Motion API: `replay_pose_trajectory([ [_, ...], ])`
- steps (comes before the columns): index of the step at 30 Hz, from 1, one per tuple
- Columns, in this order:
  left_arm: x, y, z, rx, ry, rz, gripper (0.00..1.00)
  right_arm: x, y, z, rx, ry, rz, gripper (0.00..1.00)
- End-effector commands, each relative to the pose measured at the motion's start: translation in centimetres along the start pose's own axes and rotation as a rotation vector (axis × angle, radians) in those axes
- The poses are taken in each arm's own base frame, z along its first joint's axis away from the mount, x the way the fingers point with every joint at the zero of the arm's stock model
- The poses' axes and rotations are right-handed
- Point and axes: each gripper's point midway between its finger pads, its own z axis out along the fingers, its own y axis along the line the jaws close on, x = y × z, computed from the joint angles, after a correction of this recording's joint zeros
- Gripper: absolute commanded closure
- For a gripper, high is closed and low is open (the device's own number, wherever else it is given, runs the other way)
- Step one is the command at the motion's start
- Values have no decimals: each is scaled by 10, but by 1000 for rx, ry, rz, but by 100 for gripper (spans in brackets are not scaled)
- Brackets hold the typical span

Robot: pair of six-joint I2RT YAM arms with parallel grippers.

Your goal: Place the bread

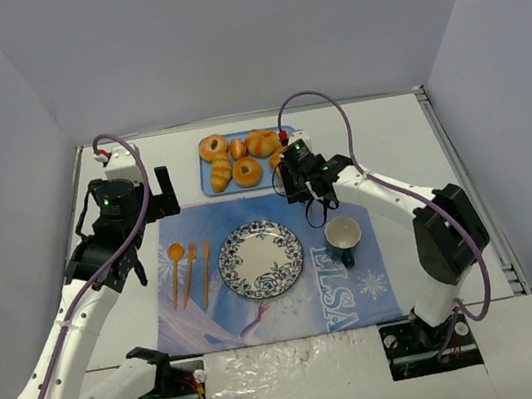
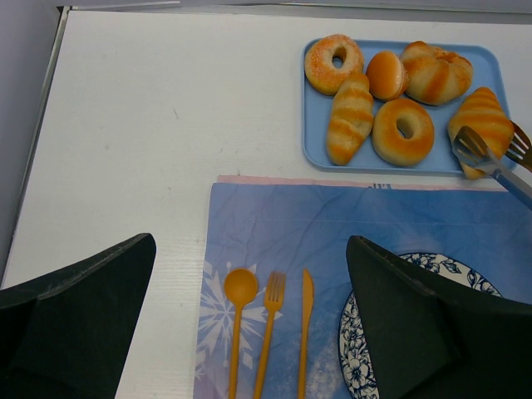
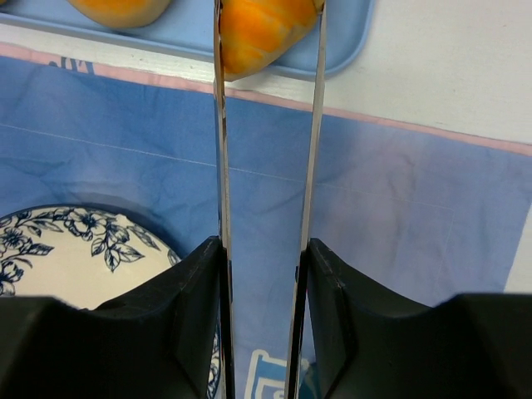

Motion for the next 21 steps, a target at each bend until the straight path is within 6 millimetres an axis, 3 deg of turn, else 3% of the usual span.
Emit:
replay_pose_trajectory([
  [1,-36,1,-7,0,-98,-25,3,-50,10,-55,-54,-159,33,89],
  [9,-35,-1,-6,5,-95,-24,3,-55,19,-110,-156,-195,25,89],
  [14,-37,-1,-7,5,-98,-23,3,-35,40,-139,-287,-167,6,89],
  [21,-37,0,-7,2,-97,-22,3,13,80,-171,-445,-97,-71,88],
])
